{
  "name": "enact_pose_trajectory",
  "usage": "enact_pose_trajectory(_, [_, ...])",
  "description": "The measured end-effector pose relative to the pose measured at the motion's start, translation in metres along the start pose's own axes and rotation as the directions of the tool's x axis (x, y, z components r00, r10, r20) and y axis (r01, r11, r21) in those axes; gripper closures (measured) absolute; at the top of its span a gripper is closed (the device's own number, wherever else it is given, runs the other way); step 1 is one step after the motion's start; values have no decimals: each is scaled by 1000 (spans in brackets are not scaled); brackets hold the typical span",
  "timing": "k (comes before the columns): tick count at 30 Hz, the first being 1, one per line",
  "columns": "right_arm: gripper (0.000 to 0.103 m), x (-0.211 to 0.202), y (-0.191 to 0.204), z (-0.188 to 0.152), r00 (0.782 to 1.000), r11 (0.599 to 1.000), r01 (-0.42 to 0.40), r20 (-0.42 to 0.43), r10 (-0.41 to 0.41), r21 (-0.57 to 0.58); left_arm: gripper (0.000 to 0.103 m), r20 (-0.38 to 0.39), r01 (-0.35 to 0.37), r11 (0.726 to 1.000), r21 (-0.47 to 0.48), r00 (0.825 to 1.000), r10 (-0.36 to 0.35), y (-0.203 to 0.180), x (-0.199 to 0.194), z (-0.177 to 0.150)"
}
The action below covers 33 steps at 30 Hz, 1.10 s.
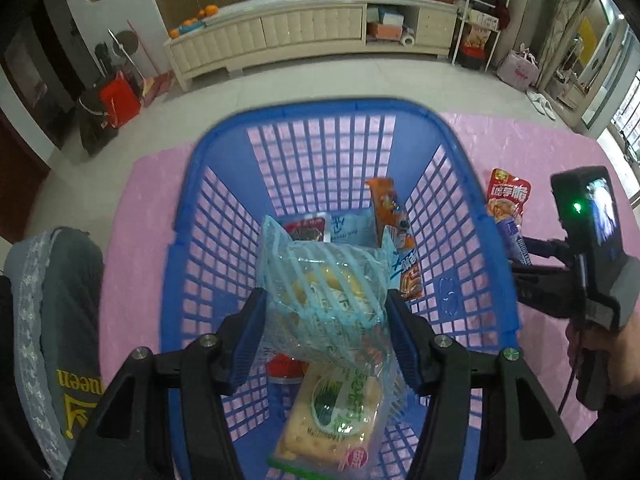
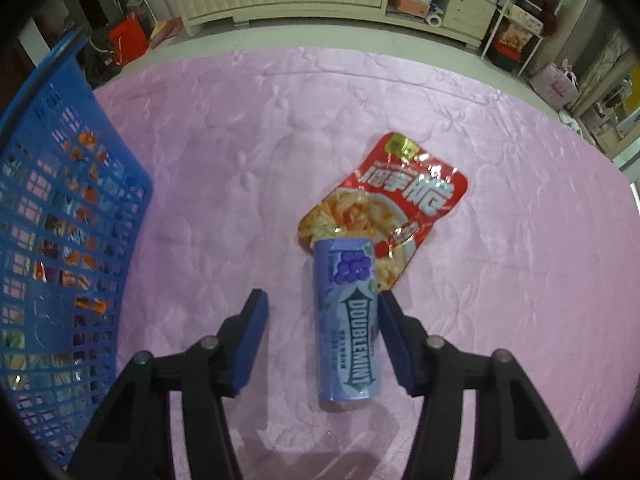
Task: Organize snacks
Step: 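Lower the mesh pouch into the basket while the right tool grasps the gum tube, then carry the blue gum tube over the basket and open the right tool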
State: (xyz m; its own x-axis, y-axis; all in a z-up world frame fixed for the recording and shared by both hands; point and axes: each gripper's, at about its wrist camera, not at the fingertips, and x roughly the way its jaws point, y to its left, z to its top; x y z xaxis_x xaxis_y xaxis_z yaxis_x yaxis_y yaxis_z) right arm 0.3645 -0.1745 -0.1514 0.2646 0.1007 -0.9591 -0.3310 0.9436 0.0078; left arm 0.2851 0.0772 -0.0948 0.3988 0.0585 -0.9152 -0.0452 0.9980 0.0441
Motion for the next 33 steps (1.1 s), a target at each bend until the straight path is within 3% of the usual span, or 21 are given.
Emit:
enact_pose_trajectory(2, [47,0,3,-5,1000,1000,7,4,-7,-10,46,-25,33,999,-28,999,-33,-1,13,2])
enact_pose_trajectory(6, [68,-4,4,-9,1000,999,-5,15,6,-45,46,-82,64,997,-43,994,-68,-3,27,9])
enact_pose_trajectory(10, [69,-6,3,-16,998,998,-31,48,34,-57,39,-60,46,999,-7,997,-46,-5,21,9])
enact_pose_trajectory(13, [69,-9,6,-24,997,997,-57,46,59,-52,38,-79,22,1000,-9,997,-23,-5,24,7])
enact_pose_trajectory(19, [69,-34,7,-28,993,994,-84,73,89,-69,38,-46,31,1000,1,998,-31,-6,3,-2])
enact_pose_trajectory(25, [69,-76,13,-25,981,988,-148,121,153,-51,38,20,78,997,-16,997,-78,-3,-30,-11])
enact_pose_trajectory(28, [69,-99,22,-27,974,985,-158,151,167,-70,38,63,74,997,-30,995,-72,1,-49,-17])
enact_pose_trajectory(33, [69,-136,37,-29,963,981,-158,202,178,-115,38,107,135,990,-45,986,-130,14,-69,-20])
